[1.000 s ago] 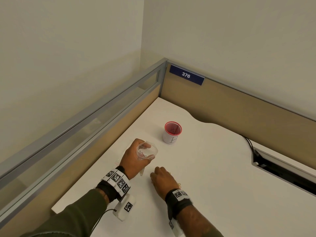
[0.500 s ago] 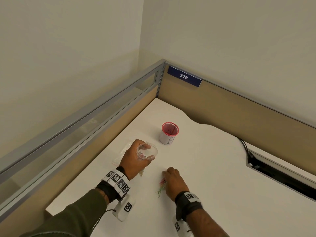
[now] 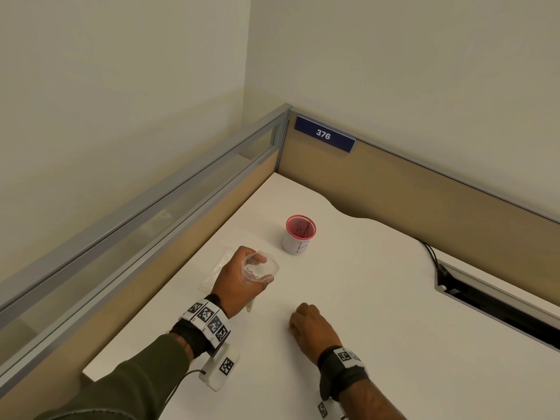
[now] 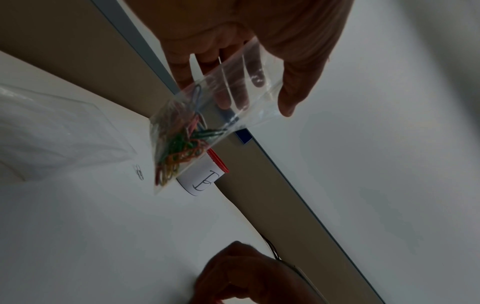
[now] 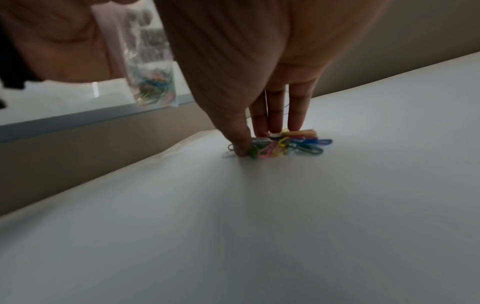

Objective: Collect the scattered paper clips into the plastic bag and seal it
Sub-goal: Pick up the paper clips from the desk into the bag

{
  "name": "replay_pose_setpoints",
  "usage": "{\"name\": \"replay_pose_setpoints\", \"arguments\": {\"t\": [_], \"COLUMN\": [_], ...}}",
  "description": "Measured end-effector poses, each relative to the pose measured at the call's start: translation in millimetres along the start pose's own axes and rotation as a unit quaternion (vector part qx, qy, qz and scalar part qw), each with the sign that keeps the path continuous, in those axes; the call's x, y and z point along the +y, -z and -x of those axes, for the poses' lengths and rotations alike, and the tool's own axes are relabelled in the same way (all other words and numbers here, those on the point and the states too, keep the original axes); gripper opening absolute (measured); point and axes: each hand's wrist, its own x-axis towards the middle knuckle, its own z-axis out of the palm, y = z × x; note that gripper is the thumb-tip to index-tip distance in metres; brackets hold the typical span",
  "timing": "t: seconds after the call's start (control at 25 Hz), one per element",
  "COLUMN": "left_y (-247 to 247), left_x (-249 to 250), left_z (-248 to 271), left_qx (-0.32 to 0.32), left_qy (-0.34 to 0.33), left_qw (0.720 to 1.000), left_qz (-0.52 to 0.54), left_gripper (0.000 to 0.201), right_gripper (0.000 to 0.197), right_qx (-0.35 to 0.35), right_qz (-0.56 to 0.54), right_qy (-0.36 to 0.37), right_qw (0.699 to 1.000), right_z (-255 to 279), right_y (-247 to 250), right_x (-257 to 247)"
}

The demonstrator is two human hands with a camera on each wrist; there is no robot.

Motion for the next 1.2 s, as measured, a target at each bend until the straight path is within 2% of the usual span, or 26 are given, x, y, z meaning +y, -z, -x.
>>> {"name": "replay_pose_setpoints", "arguments": {"t": [0.08, 0.16, 0.28, 0.36, 0.44, 0.6, 0.72, 0.84, 1.0, 1.2], "left_y": [1, 1, -4, -6, -8, -8, -6, -6, -13, -16], "left_x": [-1, -2, -1, -1, 0, 2, 2, 2, 3, 2], "left_z": [0, 0, 2, 2, 3, 3, 2, 1, 1, 1], "left_qx": [0.002, 0.003, -0.004, -0.008, -0.009, -0.014, -0.013, -0.010, -0.016, -0.022], "left_qy": [0.001, 0.003, 0.001, 0.000, -0.004, -0.007, -0.002, 0.000, 0.001, 0.001], "left_qw": [1.000, 1.000, 1.000, 1.000, 1.000, 1.000, 0.999, 0.999, 0.999, 0.999], "left_qz": [-0.002, -0.005, -0.007, -0.010, -0.021, -0.027, -0.031, -0.035, -0.036, -0.042], "left_gripper": [0.042, 0.041, 0.041, 0.041, 0.041, 0.041, 0.042, 0.042, 0.042, 0.043], "right_gripper": [0.019, 0.033, 0.063, 0.069, 0.058, 0.018, 0.017, 0.028, 0.016, 0.018], "right_qx": [0.018, 0.030, -0.032, -0.076, -0.075, -0.021, -0.016, -0.018, 0.002, 0.016], "right_qz": [-0.045, -0.076, -0.074, -0.051, -0.038, -0.024, -0.038, -0.056, -0.001, 0.008], "right_qy": [-0.048, -0.110, -0.172, -0.169, -0.169, -0.165, -0.171, -0.160, -0.139, -0.144], "right_qw": [0.998, 0.991, 0.982, 0.981, 0.982, 0.986, 0.984, 0.985, 0.990, 0.989], "right_z": [2, 6, 13, 14, 8, -6, -11, -11, -11, -14], "right_y": [8, 17, 21, 15, 8, 3, 3, 4, -1, -2], "right_x": [15, 28, 33, 25, 15, 6, 4, -3, -13, -3]}}
